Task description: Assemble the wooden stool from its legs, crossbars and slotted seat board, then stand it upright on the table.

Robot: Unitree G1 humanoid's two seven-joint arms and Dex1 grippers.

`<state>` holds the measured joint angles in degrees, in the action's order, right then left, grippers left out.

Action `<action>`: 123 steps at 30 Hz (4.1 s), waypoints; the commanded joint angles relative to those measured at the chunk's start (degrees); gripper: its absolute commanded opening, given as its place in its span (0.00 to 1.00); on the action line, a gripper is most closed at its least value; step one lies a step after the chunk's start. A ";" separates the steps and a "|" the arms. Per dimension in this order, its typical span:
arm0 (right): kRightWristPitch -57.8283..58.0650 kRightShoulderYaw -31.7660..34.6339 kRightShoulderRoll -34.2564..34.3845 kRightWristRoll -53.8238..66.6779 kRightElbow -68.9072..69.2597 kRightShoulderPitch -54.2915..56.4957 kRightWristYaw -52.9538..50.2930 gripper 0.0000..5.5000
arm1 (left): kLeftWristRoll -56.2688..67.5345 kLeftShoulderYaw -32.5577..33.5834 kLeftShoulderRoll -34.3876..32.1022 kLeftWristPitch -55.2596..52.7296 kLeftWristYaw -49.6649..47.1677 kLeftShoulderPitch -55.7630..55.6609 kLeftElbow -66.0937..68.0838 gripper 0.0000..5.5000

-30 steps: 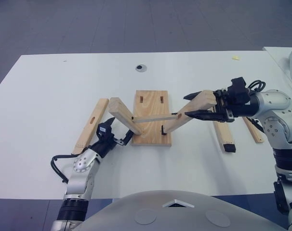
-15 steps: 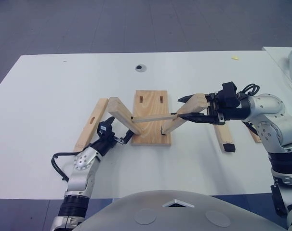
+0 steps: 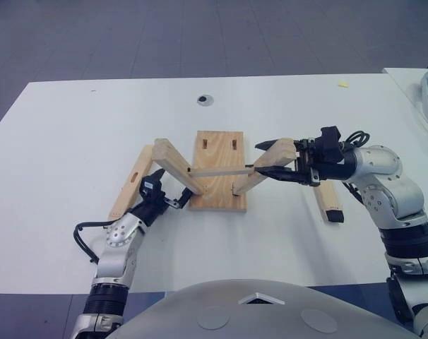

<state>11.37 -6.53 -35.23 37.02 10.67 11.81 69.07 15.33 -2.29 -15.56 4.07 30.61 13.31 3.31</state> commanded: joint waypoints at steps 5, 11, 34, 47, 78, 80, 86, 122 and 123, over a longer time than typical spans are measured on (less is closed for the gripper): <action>5.98 -3.85 0.12 -10.97 -5.59 1.96 -11.30 0.38 | -2.29 -2.96 0.48 -3.43 0.71 0.91 3.32 0.98; 21.06 1.14 1.27 -2.46 1.58 8.58 -21.77 0.38 | -2.25 -2.80 0.77 -2.55 0.34 -0.15 5.01 0.98; 17.30 0.36 1.92 -9.55 4.28 3.12 -22.16 0.67 | 2.92 -0.21 -5.13 -7.02 6.43 -8.63 -0.41 0.98; 14.82 3.13 5.76 -10.47 6.65 -8.97 -26.96 0.67 | 1.48 1.23 -23.32 -24.03 -1.32 -40.07 -33.26 0.98; 15.73 3.37 8.19 -11.30 6.16 -9.05 -30.04 0.67 | -5.23 -4.23 -1.73 -5.02 -10.82 -43.09 -24.68 0.98; 15.49 4.16 9.62 -12.00 6.01 -9.47 -32.98 0.67 | 8.34 7.09 -0.65 -9.84 -16.67 -51.39 -25.12 0.98; 18.01 9.32 17.55 -9.98 15.63 -10.66 -47.70 0.67 | -0.14 21.49 -21.91 -6.00 -7.42 -40.74 1.52 0.98; 25.38 14.44 22.17 -20.89 19.39 -15.32 -67.04 0.67 | -7.28 2.54 -5.65 -10.15 -6.48 -15.93 -12.46 0.98; 25.28 15.42 21.56 -20.65 19.40 -14.49 -66.53 0.67 | -8.88 3.90 -5.33 -10.86 -9.79 -15.98 -12.42 0.98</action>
<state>37.16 7.90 -11.78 16.57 30.21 -4.60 1.27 9.50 -0.88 -21.31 -5.10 25.80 -2.96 -9.58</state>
